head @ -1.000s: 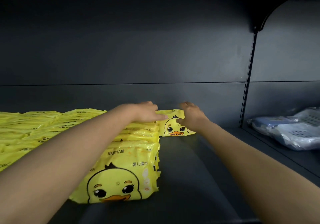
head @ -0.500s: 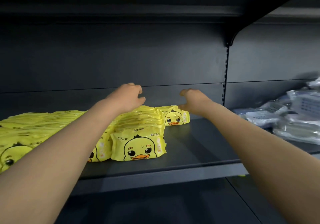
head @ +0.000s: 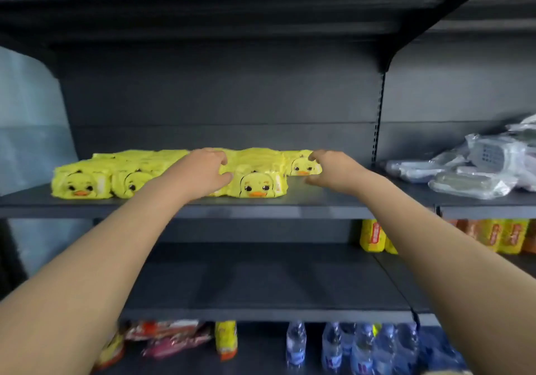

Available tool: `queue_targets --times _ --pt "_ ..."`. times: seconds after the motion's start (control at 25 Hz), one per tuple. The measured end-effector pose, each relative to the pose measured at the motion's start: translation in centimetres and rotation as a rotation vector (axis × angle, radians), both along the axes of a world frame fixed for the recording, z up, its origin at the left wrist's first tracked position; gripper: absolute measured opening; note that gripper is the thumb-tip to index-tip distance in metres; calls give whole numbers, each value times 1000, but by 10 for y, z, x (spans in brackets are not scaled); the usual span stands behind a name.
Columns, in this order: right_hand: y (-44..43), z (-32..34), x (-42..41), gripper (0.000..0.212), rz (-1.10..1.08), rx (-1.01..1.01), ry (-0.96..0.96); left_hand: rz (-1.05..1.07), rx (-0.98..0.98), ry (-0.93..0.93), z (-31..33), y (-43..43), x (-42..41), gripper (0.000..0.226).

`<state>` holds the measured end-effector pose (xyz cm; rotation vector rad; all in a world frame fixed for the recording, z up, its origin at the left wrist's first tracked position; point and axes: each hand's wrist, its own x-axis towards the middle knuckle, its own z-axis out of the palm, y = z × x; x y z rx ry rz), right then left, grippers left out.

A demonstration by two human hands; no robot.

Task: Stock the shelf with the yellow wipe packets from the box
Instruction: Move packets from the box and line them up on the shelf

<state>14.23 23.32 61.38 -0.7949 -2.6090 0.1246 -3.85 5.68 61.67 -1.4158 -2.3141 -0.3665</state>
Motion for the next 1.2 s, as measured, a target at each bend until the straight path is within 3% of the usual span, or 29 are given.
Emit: queue_targets --times 0.4,0.64,0.88,1.2 --pt "-98 -146 19 60 63 -183 -212 68 -223 -216 -140 -118 36 45" --pt "-108 -269 -30 54 52 -332 -382 41 -328 -299 -257 -118 -3 40" --pt "-112 -408 -73 40 -3 -492 -599 -9 -459 -536 -394 -103 -51 34" --pt "-106 -603 -74 34 -121 -772 -836 58 -587 -870 -581 -91 -39 35"
